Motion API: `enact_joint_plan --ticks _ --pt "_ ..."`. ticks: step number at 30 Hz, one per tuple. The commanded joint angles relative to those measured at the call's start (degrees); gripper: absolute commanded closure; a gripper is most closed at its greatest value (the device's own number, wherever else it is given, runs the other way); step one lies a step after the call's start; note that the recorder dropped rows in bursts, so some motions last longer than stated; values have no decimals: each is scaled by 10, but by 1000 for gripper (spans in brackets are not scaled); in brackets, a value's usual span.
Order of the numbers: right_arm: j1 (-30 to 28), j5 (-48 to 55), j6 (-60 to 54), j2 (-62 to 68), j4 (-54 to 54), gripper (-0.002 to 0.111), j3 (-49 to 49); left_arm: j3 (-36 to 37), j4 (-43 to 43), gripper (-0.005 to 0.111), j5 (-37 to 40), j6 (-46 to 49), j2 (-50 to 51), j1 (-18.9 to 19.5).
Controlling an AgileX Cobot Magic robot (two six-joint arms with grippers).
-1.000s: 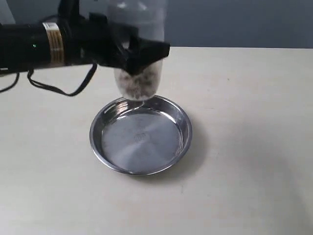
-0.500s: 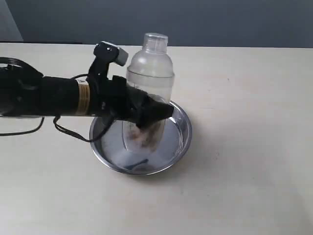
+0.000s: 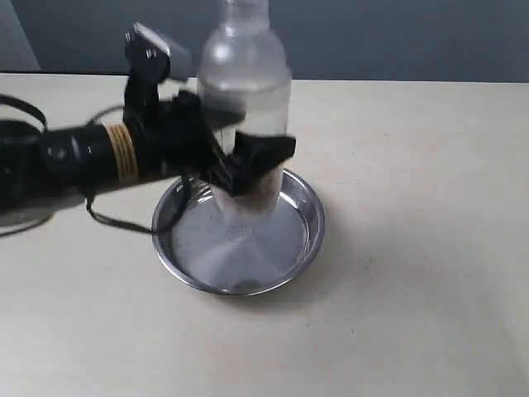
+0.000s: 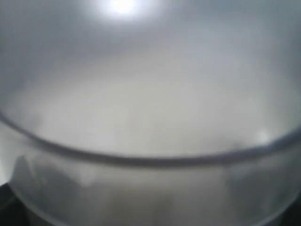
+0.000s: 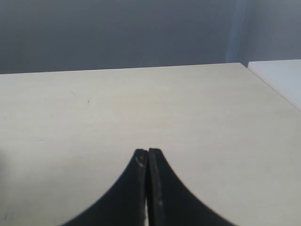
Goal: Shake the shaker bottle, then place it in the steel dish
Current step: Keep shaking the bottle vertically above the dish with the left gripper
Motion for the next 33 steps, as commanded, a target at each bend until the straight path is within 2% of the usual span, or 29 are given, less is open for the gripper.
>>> enact_joint_plan --ticks 1,3,5,7,8,9,12,13,15,17,18,19,21,22,23,25,26,28,29,30,31,33 --pt "-2 -8 -1 -3 0 109 1 39 -40 106 -123 -101 -4 20" --pt "-2 -8 -1 -3 0 109 1 27 -34 106 -34 -68 -47 23" --pt "-2 -8 -1 -3 0 109 1 19 -39 106 106 -35 -81 19" --pt "-2 -8 -1 -3 0 109 1 19 -82 106 181 -20 -96 16" --pt "-2 -8 -1 -3 0 109 1 23 -111 106 184 -15 -96 16" --pt "-2 -8 -1 -3 0 109 1 26 -126 106 150 -13 -89 16" --pt "-2 -8 -1 -3 0 109 1 8 -107 106 -6 -14 -27 -8" --pt "-2 -8 -1 -3 0 109 1 -8 -64 106 -40 -25 -1 -13" --pt "-2 -8 -1 -3 0 109 1 -32 68 106 -1 -140 14 9" --pt "-2 -8 -1 -3 0 109 1 -21 241 106 60 -301 -19 62" --pt "-2 -8 -1 -3 0 109 1 -5 264 106 67 -302 -41 87" --pt "-2 -8 -1 -3 0 109 1 7 237 106 63 -260 -54 101" --pt "-2 -8 -1 -3 0 109 1 23 63 106 -3 -126 -58 102" --pt "-2 -8 -1 -3 0 109 1 23 -9 106 -32 -96 -46 82" --pt "-2 -8 -1 -3 0 109 1 14 -46 106 -44 -74 -29 56" --pt "-2 -8 -1 -3 0 109 1 -14 -7 106 11 -96 -5 20" --pt "-2 -8 -1 -3 0 109 1 -23 70 106 58 -130 -5 14" --pt "-2 -8 -1 -3 0 109 1 -24 248 106 128 -249 -23 30" --pt "-2 -8 -1 -3 0 109 1 -19 332 106 140 -315 -40 50" --pt "-2 -8 -1 -3 0 109 1 -13 360 106 136 -329 -55 69" --pt "-2 -8 -1 -3 0 109 1 -11 336 106 122 -314 -63 84" --pt "-2 -8 -1 -3 0 109 1 -10 201 106 70 -212 -57 89"
